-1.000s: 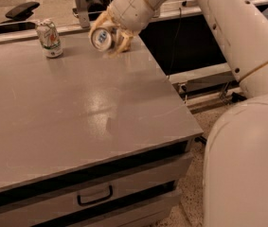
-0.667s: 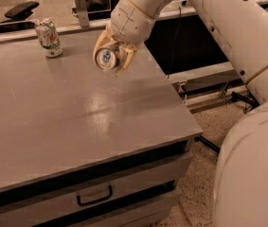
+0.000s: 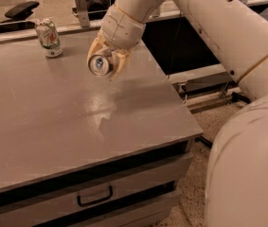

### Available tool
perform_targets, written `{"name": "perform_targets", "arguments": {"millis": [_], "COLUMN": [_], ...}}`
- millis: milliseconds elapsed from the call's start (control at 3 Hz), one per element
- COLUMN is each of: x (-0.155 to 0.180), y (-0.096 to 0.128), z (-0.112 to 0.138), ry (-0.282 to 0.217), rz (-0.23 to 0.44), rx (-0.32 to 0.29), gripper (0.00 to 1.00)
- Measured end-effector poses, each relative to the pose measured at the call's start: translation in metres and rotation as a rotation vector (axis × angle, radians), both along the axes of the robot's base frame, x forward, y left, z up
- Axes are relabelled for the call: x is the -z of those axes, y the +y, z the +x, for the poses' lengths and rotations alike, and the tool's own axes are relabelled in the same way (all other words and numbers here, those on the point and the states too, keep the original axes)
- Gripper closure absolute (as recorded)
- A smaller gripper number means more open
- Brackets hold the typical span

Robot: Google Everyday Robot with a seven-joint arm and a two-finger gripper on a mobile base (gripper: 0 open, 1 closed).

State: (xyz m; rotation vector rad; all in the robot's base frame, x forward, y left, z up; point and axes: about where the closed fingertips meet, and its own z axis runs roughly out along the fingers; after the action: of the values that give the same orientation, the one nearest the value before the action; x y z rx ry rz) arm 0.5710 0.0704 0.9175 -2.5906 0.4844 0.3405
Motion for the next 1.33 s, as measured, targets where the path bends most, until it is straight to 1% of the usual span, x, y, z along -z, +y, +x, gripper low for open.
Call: {"name": "perform_targets", "arguments": {"millis": [333, 667, 1000, 1333], "x": [0.007, 0.015, 0.022, 0.031], "y": [0.014, 0.032, 0.039, 0.049], "z": [-0.001, -0.004, -0.011, -0.018], "ry": [-0.037, -0.106, -0.133, -0.147], "rz": [-0.106, -0.260, -0.351, -0.411], "rx": [-0.050, -0.090, -0.081, -0.077], "gripper": [1.00, 1.00, 1.00, 1.00]}}
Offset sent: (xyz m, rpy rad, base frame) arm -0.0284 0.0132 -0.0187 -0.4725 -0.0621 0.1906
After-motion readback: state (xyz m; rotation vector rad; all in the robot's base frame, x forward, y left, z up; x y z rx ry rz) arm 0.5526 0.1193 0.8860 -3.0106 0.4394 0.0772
